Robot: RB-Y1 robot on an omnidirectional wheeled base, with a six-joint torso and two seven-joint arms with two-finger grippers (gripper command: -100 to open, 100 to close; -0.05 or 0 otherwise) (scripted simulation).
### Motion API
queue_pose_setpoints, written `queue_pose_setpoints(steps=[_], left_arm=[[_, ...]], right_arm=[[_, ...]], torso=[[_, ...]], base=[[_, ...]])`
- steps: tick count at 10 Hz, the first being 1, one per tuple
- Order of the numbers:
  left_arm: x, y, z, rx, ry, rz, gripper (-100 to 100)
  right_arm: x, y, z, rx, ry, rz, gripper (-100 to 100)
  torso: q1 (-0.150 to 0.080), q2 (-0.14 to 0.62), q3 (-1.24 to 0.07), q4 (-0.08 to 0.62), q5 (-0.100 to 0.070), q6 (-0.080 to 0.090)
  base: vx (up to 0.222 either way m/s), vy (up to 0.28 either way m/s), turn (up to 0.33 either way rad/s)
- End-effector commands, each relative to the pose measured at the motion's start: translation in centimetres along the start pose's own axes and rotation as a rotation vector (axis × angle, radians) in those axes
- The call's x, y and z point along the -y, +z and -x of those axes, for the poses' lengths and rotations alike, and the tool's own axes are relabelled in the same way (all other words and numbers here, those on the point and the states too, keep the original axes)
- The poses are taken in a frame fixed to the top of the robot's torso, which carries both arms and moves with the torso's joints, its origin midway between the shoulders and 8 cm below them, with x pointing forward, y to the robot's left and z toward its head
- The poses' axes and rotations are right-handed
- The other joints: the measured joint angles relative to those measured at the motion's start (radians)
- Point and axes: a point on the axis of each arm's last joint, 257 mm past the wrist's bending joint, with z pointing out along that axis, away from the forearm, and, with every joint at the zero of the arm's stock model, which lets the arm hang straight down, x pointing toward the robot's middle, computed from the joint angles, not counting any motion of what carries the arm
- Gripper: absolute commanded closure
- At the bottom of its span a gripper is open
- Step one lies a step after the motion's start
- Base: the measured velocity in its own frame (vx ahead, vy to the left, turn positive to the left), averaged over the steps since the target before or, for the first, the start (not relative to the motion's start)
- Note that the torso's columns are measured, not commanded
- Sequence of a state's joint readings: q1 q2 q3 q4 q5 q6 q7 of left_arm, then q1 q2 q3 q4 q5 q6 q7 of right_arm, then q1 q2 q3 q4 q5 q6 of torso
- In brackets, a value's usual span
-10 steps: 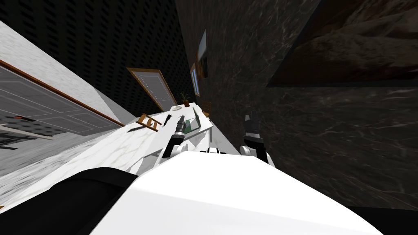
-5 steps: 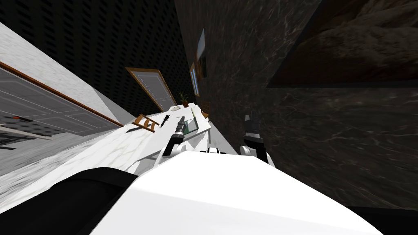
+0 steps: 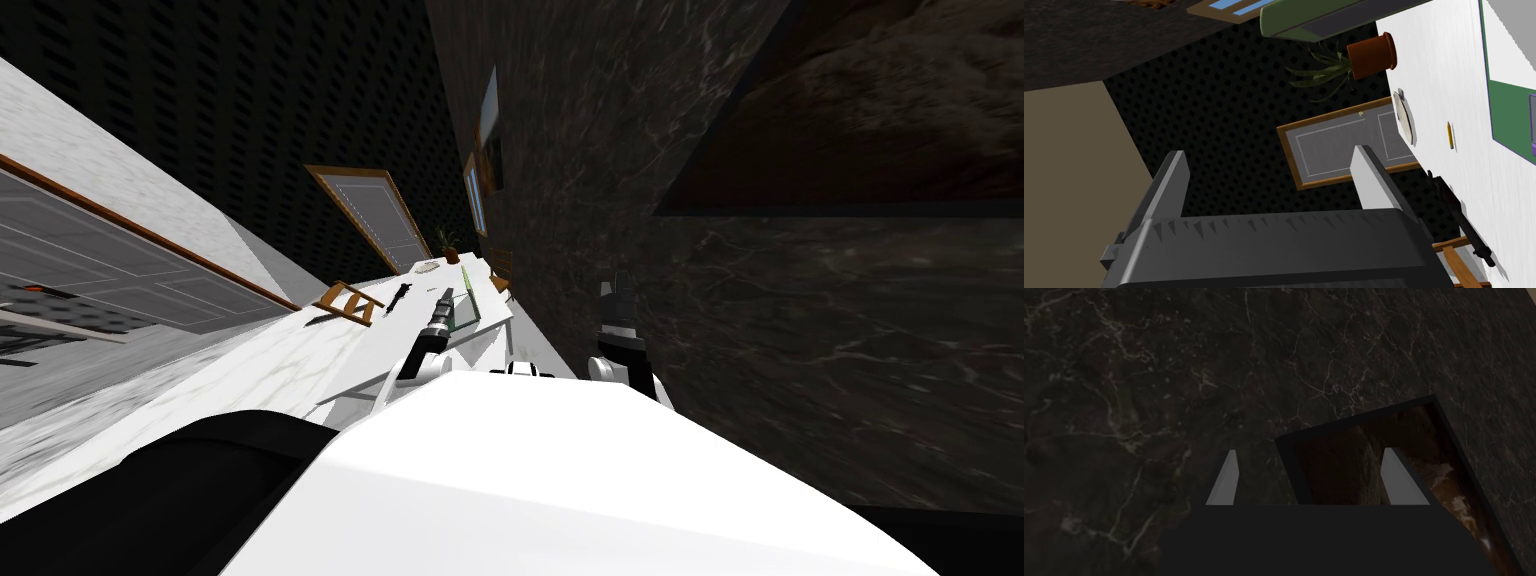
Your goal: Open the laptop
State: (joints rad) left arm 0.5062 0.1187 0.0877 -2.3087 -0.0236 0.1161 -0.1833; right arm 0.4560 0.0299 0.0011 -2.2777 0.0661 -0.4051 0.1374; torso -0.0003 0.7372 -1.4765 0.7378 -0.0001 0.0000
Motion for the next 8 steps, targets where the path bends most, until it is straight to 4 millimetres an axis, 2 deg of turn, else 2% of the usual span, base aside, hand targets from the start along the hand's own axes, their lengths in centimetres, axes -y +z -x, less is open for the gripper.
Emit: queue_pose_setpoints(steps=[1, 8], left_arm=[[-1.6, 0.1, 0.4, -0.005, 0.043, 0.058, -100], [-5.2, 0.0, 1.6, -0.014, 0.148, 0.199, -100]], right_arm=[[0.0, 0.0, 0.0, 0.0, 0.0, 0.0, 0], [0.0, 0.0, 0.0, 0.0, 0.0, 0.0, 0]], torso=[[0.0, 0.001, 0.0, 0.0, 0.0, 0.0], [0.001, 0.001, 0.001, 0.0, 0.0, 0.0]], base=[[0.075, -0.085, 0.012], [0.074, -0.081, 0.011]])
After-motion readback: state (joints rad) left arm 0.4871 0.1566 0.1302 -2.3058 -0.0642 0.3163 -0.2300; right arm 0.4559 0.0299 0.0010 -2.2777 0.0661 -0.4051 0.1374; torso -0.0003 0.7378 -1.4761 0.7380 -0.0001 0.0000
